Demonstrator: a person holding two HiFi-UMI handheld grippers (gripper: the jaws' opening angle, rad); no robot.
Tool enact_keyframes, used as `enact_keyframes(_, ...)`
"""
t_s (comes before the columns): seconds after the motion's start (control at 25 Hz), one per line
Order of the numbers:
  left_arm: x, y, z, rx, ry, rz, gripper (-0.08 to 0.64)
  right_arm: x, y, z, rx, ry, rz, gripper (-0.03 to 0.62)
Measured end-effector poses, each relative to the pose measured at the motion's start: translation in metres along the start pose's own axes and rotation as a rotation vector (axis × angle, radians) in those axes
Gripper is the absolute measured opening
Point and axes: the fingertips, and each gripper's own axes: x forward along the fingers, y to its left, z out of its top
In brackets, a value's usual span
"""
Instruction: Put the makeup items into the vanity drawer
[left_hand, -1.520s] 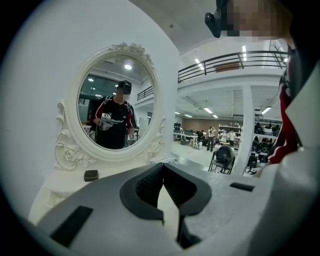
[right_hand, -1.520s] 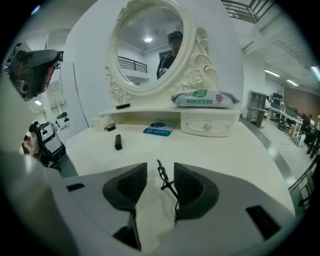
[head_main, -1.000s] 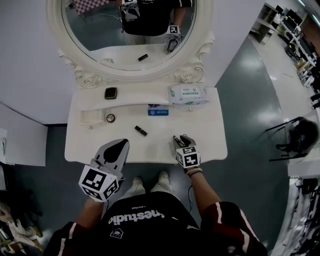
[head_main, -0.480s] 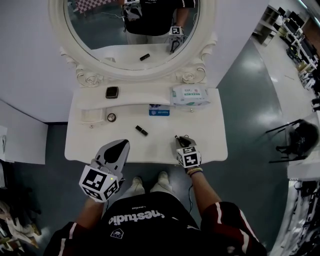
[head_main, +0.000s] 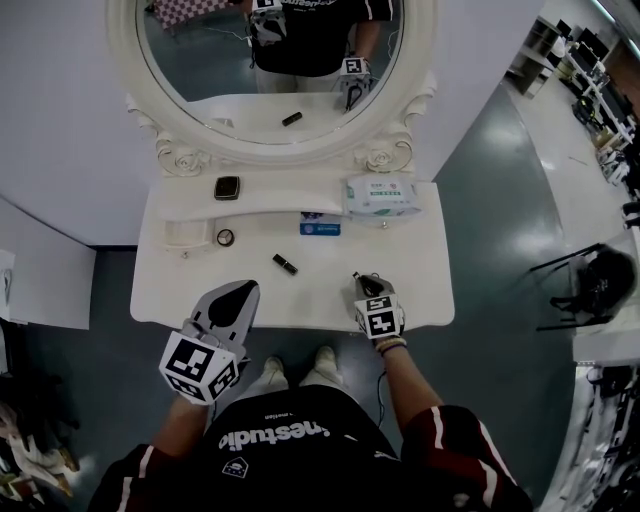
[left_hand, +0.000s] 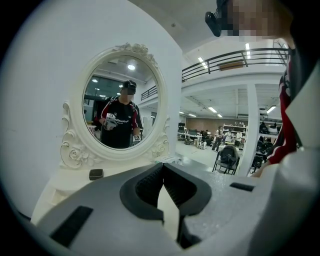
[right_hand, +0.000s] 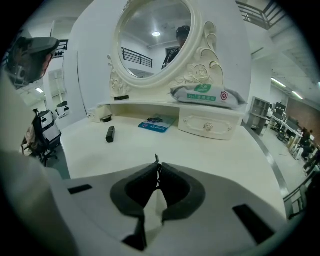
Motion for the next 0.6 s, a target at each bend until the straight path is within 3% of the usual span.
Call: enact_keyframes(0.6, -0.003, 0.003, 0.014, -0.004, -0.051, -0.006, 0.006, -0.022, -0.011, 0.024, -0.004, -0.039, -0.036, 0.021)
